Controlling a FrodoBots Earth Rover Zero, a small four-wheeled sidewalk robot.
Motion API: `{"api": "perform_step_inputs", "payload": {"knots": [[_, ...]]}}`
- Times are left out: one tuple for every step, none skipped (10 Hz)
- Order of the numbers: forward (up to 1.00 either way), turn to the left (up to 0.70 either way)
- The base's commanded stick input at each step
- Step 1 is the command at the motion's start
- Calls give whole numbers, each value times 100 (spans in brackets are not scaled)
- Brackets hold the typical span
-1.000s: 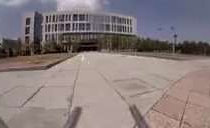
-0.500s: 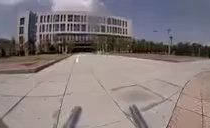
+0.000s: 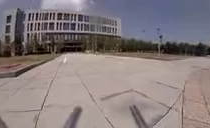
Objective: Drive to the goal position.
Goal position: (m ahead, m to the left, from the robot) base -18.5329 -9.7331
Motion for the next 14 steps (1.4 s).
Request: {"api": "perform_step_inputs", "payload": {"knots": [[70, 3], [70, 3], [70, 3], [70, 3], [70, 3], [70, 3], [70, 3], [70, 3], [70, 3], [70, 3], [70, 3], [70, 3], [70, 3], [70, 3]]}}
